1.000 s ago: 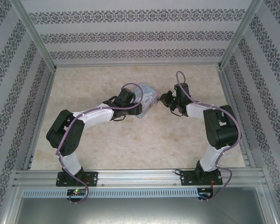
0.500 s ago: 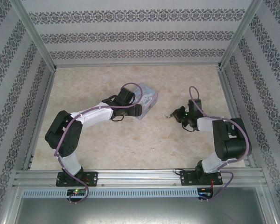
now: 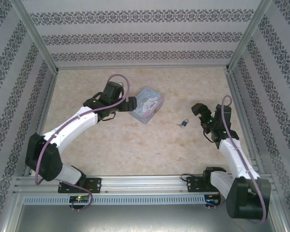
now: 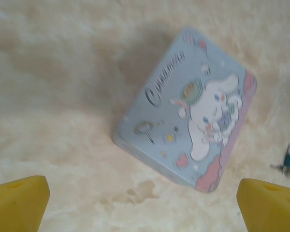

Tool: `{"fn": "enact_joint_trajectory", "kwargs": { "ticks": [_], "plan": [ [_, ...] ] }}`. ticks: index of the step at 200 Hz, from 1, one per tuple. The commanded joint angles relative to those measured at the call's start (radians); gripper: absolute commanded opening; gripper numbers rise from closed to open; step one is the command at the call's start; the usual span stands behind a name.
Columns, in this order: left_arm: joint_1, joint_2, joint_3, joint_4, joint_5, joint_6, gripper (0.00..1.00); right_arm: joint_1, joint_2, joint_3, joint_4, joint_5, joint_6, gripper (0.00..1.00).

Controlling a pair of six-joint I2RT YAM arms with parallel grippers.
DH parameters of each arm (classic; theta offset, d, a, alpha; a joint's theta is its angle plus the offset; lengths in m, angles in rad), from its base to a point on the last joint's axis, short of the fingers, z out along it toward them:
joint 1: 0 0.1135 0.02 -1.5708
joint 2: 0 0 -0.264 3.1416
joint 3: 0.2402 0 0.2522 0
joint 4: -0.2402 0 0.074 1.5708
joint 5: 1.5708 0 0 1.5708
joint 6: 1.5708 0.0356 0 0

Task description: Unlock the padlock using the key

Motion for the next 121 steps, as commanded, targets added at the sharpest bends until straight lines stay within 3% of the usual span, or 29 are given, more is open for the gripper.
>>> {"fn": "enact_joint_trajectory", "kwargs": {
  "ticks": [1,30,65,85,105,121],
  "plan": [
    [0.046,-0.086,-0.002,-0.033,-0.145,0.049,1.00,-0.008,-0.047,0.125,-0.204,0.154,-0.117,0.98],
    [0.117,-0.207,-0.120,0.138,-0.304,0.126,1.00,-0.008,-0.033,0.236,-0.283,0.329,-0.227,0.98],
    [0.138,-0.313,-0.338,0.514,-0.443,0.397,1.00,-0.006,-0.059,0.179,-0.136,0.563,-0.281,0.98],
    [0.166,-0.322,-0.415,0.628,-0.439,0.508,0.99,0.036,-0.081,0.065,0.083,0.686,-0.403,0.98],
    [0.234,-0.320,-0.478,0.672,-0.389,0.499,0.99,0.087,-0.056,-0.008,0.255,0.743,-0.591,0.98],
    [0.287,-0.318,-0.537,0.718,-0.352,0.471,0.99,0.105,-0.008,-0.044,0.324,0.748,-0.643,0.98]
  ]
}}
